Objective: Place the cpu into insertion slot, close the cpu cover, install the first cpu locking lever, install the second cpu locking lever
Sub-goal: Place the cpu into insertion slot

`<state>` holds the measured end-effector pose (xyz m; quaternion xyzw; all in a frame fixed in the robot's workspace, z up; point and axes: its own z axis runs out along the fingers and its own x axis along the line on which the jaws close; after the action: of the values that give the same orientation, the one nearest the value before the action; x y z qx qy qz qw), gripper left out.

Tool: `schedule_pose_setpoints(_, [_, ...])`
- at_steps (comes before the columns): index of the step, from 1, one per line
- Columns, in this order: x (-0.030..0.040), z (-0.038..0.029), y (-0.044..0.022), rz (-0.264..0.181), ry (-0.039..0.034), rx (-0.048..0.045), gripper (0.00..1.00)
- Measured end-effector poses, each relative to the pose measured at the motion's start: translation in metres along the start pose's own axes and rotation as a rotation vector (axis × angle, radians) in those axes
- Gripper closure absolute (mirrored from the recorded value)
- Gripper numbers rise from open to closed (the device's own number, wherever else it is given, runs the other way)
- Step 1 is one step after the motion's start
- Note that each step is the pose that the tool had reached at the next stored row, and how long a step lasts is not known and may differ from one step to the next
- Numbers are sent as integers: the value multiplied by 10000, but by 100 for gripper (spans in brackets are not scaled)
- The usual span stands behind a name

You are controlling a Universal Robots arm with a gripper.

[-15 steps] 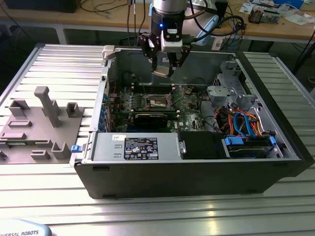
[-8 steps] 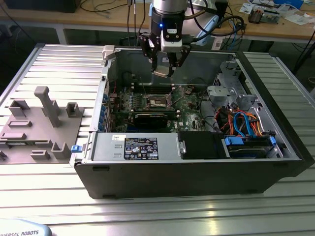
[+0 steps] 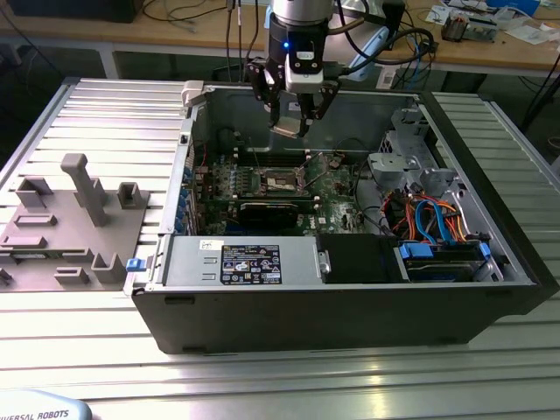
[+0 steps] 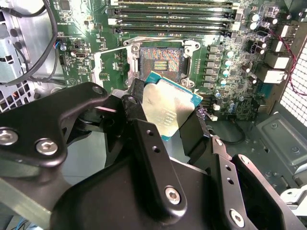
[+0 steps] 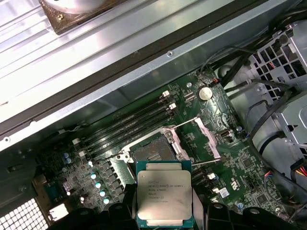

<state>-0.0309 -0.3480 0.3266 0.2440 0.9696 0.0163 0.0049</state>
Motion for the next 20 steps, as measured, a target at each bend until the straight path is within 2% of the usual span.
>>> schedule_pose_setpoints(20, [0, 2, 0, 114, -4, 0, 46])
